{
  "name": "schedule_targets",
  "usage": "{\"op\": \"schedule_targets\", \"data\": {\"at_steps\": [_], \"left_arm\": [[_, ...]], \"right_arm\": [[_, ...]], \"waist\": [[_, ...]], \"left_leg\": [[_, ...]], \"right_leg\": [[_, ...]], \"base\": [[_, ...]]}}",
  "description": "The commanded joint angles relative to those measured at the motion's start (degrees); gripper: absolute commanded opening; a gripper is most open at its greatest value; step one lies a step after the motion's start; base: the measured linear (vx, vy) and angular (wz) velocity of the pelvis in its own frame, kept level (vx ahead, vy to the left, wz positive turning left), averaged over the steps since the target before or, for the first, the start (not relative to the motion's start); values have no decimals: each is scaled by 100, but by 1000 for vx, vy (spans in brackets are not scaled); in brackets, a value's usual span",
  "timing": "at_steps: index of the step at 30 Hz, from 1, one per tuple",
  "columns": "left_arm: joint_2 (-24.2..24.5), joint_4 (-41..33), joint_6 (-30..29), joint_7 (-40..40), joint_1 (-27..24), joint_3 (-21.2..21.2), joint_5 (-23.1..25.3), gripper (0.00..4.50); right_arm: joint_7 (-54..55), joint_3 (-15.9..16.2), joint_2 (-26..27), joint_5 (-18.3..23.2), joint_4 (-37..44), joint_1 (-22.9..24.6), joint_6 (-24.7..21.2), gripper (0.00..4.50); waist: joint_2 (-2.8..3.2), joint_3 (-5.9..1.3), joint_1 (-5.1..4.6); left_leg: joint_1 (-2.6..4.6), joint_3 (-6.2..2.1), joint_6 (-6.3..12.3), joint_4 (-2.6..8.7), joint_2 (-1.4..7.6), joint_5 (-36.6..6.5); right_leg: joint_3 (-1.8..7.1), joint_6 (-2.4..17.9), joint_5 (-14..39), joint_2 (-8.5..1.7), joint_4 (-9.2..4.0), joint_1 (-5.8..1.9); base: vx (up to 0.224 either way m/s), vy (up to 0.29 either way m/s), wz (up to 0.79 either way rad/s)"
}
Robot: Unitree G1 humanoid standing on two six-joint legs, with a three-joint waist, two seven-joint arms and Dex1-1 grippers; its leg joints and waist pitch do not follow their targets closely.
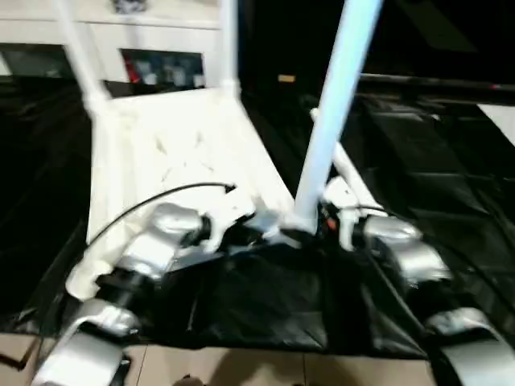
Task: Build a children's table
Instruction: Rotate leg to tighten
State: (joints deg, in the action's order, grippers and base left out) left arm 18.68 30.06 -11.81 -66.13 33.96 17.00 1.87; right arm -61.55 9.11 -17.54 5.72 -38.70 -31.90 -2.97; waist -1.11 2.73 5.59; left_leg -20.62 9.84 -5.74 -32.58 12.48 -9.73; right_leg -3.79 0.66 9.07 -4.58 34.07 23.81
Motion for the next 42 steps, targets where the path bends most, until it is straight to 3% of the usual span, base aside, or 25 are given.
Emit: {"op": "schedule_targets", "data": {"at_steps": [1,8,16,18,20,22,24,26,30,32,33,35,37,42], "left_arm": [[-92,-323,220,-401,37,120,-342,0],[137,-462,72,-976,-34,201,-434,0],[12,-302,196,-561,28,108,-333,0],[-254,-50,144,150,181,-93,-229,0],[-323,-7,117,308,216,-149,-227,0],[-612,121,-88,967,351,-334,-194,0],[-766,193,-211,1443,420,-374,-72,0],[-930,230,-364,1903,457,-423,16,0],[-1270,180,-462,2578,429,-380,260,0],[-1314,144,-453,2587,404,-338,298,0],[-1356,50,-417,2482,339,-248,293,0],[-1364,-14,-429,2418,297,-205,267,0],[-1313,-86,-378,2270,246,-176,213,0],[-1072,-277,-225,1722,109,-127,68,0]], "right_arm": [[-481,210,-44,136,214,95,-142,378],[-1214,463,-231,260,751,325,-501,332],[-1028,429,-89,299,868,428,-672,289],[-132,229,225,135,512,318,-590,288],[103,173,302,102,405,277,-562,287],[1375,-118,684,-45,-163,27,-502,286],[2129,-291,927,-85,-498,-136,-522,285],[2759,-419,1154,-97,-747,-255,-533,284],[3457,-459,1551,-269,-1068,-382,-343,284],[3417,-440,1588,-301,-1093,-385,-263,339],[3301,-492,1626,-242,-1132,-404,-218,352],[3264,-547,1633,-196,-1172,-434,-201,357],[3182,-490,1527,-254,-1150,-440,-99,397],[2436,-373,1161,-232,-981,-373,133,407]], "waist": [[13,-372,11],[5,-357,98],[-11,-361,95],[-19,-355,70],[-29,-358,49],[-31,-340,12],[-45,-355,-64],[-38,-347,-115],[-41,-365,-147],[-42,-376,-133],[-72,-376,-133],[-39,-379,-128],[-33,-375,-129],[-20,-396,-139]], "left_leg": [[34,62,409,324,73,-1224],[65,69,262,344,87,-1390],[38,53,198,347,69,-1326],[33,51,153,348,57,-1299],[32,38,90,353,35,-1349],[33,40,24,361,31,-1378],[0,9,-48,371,12,-1421],[-14,6,-28,371,1,-1427],[11,35,74,345,9,-1293],[4,43,148,335,9,-1210],[0,48,182,335,11,-1189],[-12,45,240,336,14,-1130],[0,48,247,337,16,-1215],[-13,46,296,321,19,-1161]], "right_leg": [[198,1364,1043,-269,-329,-348],[211,1230,1430,-277,-366,-304],[209,1093,1618,-289,-379,-317],[212,1077,1600,-286,-383,-307],[196,974,1886,-300,-408,-327],[204,926,2027,-301,-425,-301],[177,835,2274,-308,-426,-346],[168,719,2443,-308,-467,-337],[191,838,2036,-285,-451,-298],[194,908,1749,-277,-421,-317],[195,935,1677,-274,-416,-319],[196,1021,1472,-279,-386,-335],[195,1016,1577,-284,-406,-330],[198,1099,1304,-279,-373,-353]], "base": [[0,0,0],[0,0,0],[0,0,0],[0,0,0],[0,0,0],[0,0,0],[0,0,0],[0,0,0],[0,0,0],[0,0,0],[0,0,0],[0,0,0],[0,0,0],[0,0,0]]}}
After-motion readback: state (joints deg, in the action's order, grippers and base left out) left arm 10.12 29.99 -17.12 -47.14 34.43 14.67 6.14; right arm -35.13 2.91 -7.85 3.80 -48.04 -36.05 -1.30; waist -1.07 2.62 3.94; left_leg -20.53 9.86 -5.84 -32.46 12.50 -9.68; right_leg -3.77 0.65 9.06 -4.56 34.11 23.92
